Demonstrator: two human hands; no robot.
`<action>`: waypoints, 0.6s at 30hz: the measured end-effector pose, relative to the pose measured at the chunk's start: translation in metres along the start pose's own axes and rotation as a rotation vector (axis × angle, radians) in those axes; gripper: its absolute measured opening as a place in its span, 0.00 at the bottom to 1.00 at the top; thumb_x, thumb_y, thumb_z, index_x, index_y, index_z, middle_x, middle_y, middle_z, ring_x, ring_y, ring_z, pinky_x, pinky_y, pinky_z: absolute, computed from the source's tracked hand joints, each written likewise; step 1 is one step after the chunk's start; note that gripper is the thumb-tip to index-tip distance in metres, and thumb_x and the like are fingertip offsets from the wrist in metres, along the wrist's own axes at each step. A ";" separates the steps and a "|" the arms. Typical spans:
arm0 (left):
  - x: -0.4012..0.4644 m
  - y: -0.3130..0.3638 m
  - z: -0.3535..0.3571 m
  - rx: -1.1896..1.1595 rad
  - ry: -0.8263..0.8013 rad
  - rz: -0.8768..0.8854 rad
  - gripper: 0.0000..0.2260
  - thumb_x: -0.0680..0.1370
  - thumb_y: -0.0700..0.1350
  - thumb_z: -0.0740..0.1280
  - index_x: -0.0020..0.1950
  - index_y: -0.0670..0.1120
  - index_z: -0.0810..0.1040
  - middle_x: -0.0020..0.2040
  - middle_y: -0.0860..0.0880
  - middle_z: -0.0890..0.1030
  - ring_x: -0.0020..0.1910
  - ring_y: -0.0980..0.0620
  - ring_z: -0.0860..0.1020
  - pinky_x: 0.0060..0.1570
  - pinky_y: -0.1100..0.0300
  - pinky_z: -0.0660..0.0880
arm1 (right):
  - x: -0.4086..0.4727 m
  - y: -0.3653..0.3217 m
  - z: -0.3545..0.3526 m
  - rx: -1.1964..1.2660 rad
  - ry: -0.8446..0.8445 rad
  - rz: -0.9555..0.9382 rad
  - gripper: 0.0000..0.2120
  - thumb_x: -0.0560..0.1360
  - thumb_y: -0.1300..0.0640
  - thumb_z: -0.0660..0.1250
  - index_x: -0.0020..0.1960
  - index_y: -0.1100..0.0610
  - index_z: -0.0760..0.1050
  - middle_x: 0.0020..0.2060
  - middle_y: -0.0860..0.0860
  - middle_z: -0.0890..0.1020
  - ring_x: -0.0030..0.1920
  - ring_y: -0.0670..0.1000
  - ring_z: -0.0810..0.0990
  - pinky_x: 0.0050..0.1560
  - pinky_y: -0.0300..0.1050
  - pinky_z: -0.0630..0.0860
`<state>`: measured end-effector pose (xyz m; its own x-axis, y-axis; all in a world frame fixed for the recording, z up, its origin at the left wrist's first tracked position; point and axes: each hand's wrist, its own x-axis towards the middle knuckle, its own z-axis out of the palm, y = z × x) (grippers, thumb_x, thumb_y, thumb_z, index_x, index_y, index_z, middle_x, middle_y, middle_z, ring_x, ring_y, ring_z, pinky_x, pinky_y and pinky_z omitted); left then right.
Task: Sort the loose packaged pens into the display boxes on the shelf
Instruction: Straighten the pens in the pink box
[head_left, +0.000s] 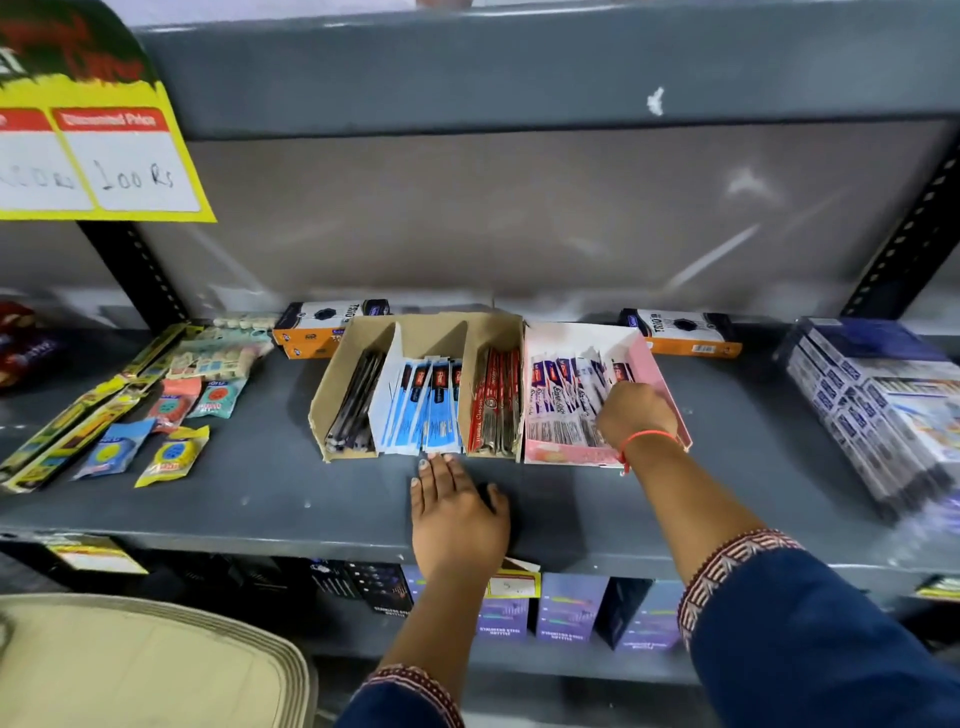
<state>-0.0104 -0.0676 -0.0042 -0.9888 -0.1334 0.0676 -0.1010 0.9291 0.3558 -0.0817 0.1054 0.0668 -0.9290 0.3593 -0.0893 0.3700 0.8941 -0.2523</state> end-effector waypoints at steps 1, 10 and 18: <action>0.000 0.000 0.000 0.004 -0.006 -0.002 0.29 0.79 0.53 0.51 0.73 0.37 0.46 0.76 0.38 0.52 0.75 0.43 0.49 0.73 0.53 0.42 | 0.001 0.001 -0.001 0.033 0.025 0.008 0.15 0.76 0.66 0.55 0.60 0.67 0.73 0.57 0.66 0.79 0.57 0.65 0.79 0.52 0.57 0.78; 0.001 0.000 0.000 0.027 -0.032 -0.014 0.29 0.79 0.54 0.48 0.73 0.38 0.44 0.76 0.39 0.50 0.75 0.44 0.47 0.73 0.53 0.41 | 0.012 0.014 -0.016 0.279 0.026 0.041 0.16 0.73 0.69 0.54 0.60 0.68 0.70 0.59 0.68 0.76 0.59 0.68 0.75 0.58 0.54 0.73; 0.001 -0.001 0.001 0.037 -0.023 -0.015 0.29 0.79 0.55 0.48 0.74 0.39 0.44 0.77 0.40 0.50 0.75 0.44 0.47 0.73 0.54 0.41 | 0.003 0.014 -0.004 -0.034 0.050 -0.016 0.15 0.75 0.66 0.55 0.59 0.65 0.74 0.56 0.63 0.79 0.55 0.64 0.80 0.52 0.54 0.78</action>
<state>-0.0115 -0.0688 -0.0053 -0.9894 -0.1396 0.0412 -0.1191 0.9393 0.3218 -0.0794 0.1204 0.0665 -0.9333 0.3572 -0.0373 0.3563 0.9081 -0.2200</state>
